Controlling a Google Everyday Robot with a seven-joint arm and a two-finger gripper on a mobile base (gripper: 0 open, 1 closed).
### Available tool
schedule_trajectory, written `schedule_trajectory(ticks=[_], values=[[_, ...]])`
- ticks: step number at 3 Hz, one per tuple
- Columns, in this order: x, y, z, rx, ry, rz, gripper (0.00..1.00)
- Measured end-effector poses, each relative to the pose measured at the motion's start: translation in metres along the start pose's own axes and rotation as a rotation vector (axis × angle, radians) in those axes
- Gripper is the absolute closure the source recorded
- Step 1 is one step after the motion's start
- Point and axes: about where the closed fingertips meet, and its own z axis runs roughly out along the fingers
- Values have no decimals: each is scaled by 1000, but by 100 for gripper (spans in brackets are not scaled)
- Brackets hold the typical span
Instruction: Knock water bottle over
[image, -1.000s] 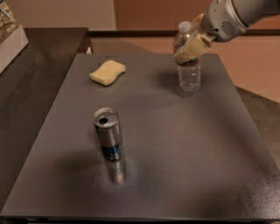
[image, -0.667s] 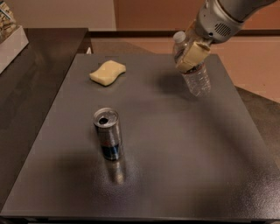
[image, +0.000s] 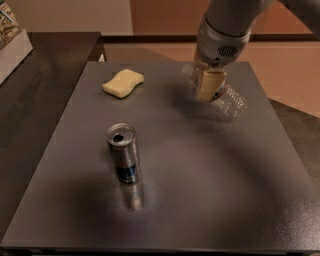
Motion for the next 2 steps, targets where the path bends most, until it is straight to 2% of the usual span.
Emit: schedule_trajectory(ticks=[1, 2], values=[[-9, 12, 14, -15, 107, -82, 83], [-17, 22, 28, -34, 170, -142, 60]])
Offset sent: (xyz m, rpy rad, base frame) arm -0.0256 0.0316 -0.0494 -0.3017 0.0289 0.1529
